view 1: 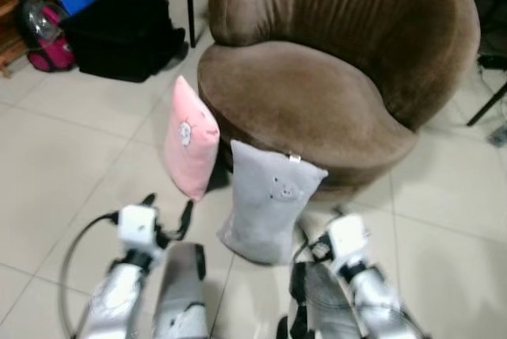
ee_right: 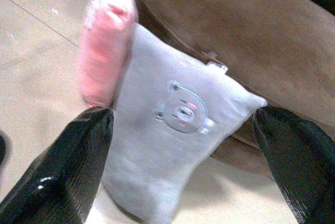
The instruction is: Move the pillow to the sofa from floor
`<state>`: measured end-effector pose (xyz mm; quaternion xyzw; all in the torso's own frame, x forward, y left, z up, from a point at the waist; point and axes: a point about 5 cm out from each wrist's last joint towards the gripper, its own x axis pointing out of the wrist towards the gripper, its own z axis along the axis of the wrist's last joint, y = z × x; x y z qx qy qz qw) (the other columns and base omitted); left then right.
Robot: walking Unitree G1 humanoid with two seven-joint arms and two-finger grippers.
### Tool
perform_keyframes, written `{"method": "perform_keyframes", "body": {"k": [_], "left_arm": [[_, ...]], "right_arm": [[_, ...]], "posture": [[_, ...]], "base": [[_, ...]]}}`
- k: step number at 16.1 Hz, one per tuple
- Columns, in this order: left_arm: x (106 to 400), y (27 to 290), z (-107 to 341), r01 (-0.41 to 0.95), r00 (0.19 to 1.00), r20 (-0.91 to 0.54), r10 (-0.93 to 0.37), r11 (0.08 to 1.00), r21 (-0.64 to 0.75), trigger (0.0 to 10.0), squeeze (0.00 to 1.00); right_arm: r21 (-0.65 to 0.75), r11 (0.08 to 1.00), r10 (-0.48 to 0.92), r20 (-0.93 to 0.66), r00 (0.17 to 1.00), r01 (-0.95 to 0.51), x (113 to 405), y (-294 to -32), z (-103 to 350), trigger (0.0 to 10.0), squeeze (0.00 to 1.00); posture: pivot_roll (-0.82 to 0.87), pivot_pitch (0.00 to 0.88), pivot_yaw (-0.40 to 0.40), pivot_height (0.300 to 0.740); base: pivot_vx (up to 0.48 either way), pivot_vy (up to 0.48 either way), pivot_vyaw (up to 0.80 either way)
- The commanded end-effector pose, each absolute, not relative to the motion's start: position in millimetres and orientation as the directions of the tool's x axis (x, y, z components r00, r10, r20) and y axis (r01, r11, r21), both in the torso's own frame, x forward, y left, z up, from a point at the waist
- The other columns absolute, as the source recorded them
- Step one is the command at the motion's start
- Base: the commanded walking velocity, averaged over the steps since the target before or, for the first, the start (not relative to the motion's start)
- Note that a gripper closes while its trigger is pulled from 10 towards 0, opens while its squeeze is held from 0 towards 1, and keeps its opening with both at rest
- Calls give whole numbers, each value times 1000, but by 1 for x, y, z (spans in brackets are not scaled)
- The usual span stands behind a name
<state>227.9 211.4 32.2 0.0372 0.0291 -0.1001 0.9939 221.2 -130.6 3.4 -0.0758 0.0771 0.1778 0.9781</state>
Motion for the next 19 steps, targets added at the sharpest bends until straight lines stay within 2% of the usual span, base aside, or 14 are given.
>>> {"method": "perform_keyframes", "body": {"k": [1, 3, 4, 6, 9, 12, 15, 17, 19], "left_arm": [[225, 209, 35, 244, 969, -62, -240, 968, 64, 10000, 0], [216, 216, 27, 234, 968, -113, -226, 970, 67, 10000, 0], [216, 212, 27, 228, 969, -111, -221, 972, 54, 10000, 0], [215, 202, 26, 228, 969, -106, -223, 973, 43, 10000, 0], [218, 200, 28, 219, 972, -100, -214, 975, 40, 10000, 0], [227, 204, 34, 277, 958, -99, -268, 956, 92, 10000, 0], [237, 215, 37, 268, 959, -121, -256, 958, 98, 10000, 0], [238, 212, 35, 272, 958, -124, -259, 958, 93, 10000, 0], [238, 209, 34, 276, 956, -128, -264, 957, 87, 10000, 0]], "right_arm": [[-136, 927, 324, -180, 929, -350, 218, -144, 9, 10000, 0], [-140, 921, 332, -209, 920, -364, 198, -142, 6, 10000, 0], [-139, 917, 342, -210, 916, -374, 194, -135, 5, 10000, 0], [-110, 911, 372, -202, 906, -398, 183, -97, 4, 10000, 0], [-115, 909, 371, -220, 902, -402, 179, -91, 7, 10000, 0], [-143, 903, 366, -235, 901, -404, 182, -100, 13, 10000, 0], [-171, 902, 349, -251, 903, -396, 186, -106, 15, 10000, 0], [-179, 900, 343, -270, 899, -397, 213, -126, 14, 10000, 0], [-178, 899, 342, -287, 895, -400, 222, -132, 11, 10000, 0]], "posture": [[63, 164, -97, 597], [65, 172, -96, 597], [64, 172, -95, 597], [62, 173, -96, 597], [62, 177, -100, 592], [60, 181, -102, 562], [62, 174, -99, 537], [63, 167, -100, 522], [66, 162, -102, 507]], "base": [[0, 0, 0], [0, 0, 0], [0, 0, 0], [0, 0, 0], [0, 0, 0], [0, 0, 0], [0, 0, 0], [0, 0, 0], [0, 0, 0]]}}
